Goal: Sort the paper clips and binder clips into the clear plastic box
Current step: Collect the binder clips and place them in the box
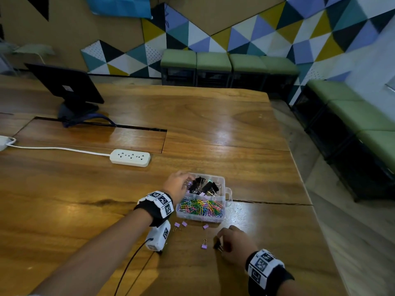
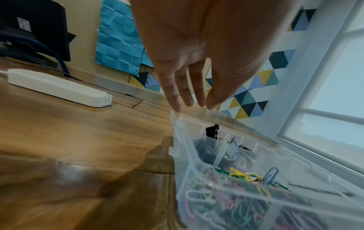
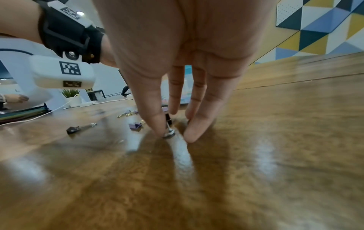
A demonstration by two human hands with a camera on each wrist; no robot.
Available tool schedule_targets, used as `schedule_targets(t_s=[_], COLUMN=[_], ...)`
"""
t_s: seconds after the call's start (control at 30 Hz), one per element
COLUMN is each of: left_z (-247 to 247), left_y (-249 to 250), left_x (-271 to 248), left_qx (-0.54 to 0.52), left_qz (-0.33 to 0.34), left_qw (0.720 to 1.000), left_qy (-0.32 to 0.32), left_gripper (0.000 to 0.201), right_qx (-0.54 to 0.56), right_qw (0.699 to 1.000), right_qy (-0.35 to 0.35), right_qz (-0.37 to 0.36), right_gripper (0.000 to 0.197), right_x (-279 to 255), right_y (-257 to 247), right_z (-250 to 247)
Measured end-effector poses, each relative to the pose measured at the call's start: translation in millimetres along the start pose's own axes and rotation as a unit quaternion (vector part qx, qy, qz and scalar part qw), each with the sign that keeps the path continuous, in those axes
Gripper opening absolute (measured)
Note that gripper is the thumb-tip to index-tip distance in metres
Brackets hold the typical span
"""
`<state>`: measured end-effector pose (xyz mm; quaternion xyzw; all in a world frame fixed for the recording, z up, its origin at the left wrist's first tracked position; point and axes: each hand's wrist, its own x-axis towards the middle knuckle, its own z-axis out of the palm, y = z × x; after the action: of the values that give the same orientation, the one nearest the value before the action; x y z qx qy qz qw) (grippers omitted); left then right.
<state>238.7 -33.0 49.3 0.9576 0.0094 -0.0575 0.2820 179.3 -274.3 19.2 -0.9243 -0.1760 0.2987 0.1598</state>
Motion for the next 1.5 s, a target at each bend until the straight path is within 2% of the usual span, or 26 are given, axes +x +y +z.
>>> schedule_targets(t_s=[0.1, 0.17, 0.27, 0.37, 0.53, 0.8, 0.97, 1.07, 1.23, 1.5], left_z=[-3.6, -2.3, 6.4, 21.3, 44.1, 55.9, 48.1, 45.9, 47.8, 52.4], left_y=[-9.6, -18.8, -30.9, -34.9, -23.2, -17.2, -18.3, -20.5, -14.3, -17.7], left_x=[-19.4, -35.7, -60.8, -81.3, -105.4, -113.5, -106.2, -96.5, -89.3, -100.7], left_qx=[0.008, 0.001, 0.010, 0.049, 0.084, 0.048, 0.124, 0.140, 0.173, 0.175], left_qz=[-0.012, -0.057, -0.140, -0.164, -0.129, -0.046, -0.012, 0.008, 0.044, 0.050], left_qw=[0.999, 0.998, 0.989, 0.979, 0.977, 0.984, 0.973, 0.969, 0.961, 0.971], left_qy=[0.046, 0.041, -0.037, -0.110, -0.150, -0.164, -0.196, -0.204, -0.211, -0.155], left_gripper=[0.023, 0.017, 0.020, 0.043, 0.084, 0.091, 0.104, 0.098, 0.075, 0.028], right_qx=[0.010, 0.029, 0.039, 0.043, -0.011, -0.020, 0.009, -0.015, -0.010, -0.055], right_qw=[1.000, 0.999, 0.998, 0.995, 0.995, 0.992, 0.995, 0.997, 0.997, 0.997], right_qy=[0.011, 0.031, 0.049, 0.067, 0.053, 0.037, 0.037, 0.022, 0.026, 0.025], right_qz=[-0.001, -0.004, -0.020, -0.064, -0.082, -0.116, -0.087, -0.076, -0.067, -0.046], right_gripper=[0.042, 0.042, 0.046, 0.051, 0.058, 0.045, 0.065, 0.070, 0.051, 0.031], right_x=[2.9, 5.2, 8.1, 9.9, 13.2, 7.8, 5.2, 7.8, 9.6, 11.0], right_y=[-4.0, -6.4, -13.2, -21.3, -33.0, -31.9, -27.6, -33.1, -38.3, -43.8], right_z=[4.8, 8.0, 13.3, 17.4, 27.2, 34.2, 31.5, 30.0, 30.1, 24.5])
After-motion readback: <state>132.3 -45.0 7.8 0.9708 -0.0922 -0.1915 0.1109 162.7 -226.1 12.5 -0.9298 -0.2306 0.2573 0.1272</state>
